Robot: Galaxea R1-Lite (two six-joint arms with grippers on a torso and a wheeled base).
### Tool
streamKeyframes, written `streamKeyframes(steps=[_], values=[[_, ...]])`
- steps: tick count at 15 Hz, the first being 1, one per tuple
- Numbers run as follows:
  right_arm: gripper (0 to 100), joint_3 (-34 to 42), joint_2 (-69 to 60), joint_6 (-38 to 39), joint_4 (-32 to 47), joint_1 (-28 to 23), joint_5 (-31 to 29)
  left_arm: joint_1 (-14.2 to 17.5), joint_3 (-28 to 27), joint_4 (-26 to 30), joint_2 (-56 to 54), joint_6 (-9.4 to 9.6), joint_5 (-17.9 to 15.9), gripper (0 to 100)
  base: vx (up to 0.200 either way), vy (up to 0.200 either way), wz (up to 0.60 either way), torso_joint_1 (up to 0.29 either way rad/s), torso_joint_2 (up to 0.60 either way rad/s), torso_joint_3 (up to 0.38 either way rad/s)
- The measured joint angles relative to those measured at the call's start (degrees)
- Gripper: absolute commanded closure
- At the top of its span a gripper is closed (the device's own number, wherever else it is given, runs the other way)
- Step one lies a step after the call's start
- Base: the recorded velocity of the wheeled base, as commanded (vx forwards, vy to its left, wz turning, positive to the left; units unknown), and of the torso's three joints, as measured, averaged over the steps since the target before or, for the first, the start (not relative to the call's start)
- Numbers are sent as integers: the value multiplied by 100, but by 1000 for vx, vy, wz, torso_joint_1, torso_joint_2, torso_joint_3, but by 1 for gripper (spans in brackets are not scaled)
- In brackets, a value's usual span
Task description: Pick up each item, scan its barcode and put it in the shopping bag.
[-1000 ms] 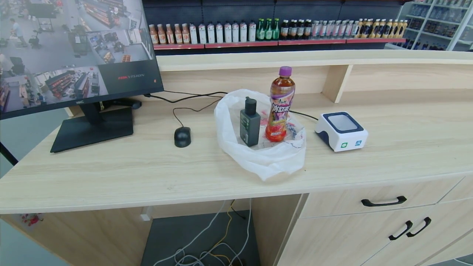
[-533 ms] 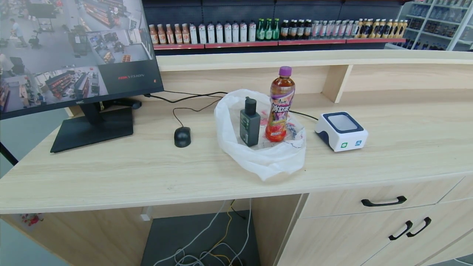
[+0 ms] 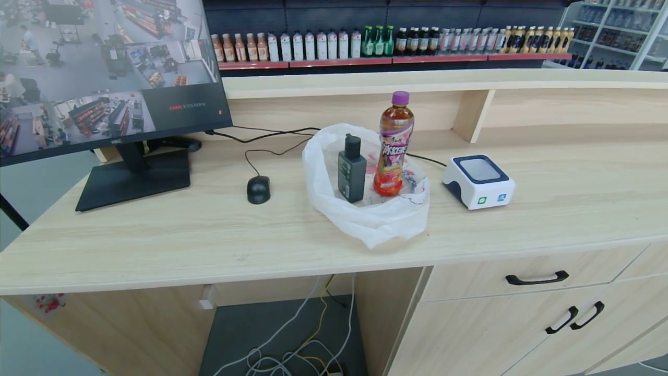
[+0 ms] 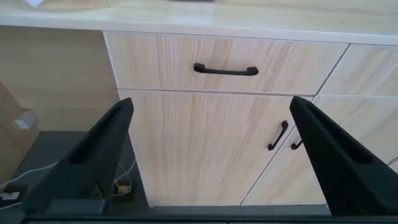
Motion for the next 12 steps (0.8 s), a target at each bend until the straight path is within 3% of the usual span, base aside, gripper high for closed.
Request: streamKeyframes(steps=[12], values=[[0, 0, 2, -5, -2, 0, 0, 0, 0, 0, 0, -24, 0, 0, 0, -200, 0, 0, 2, 3]])
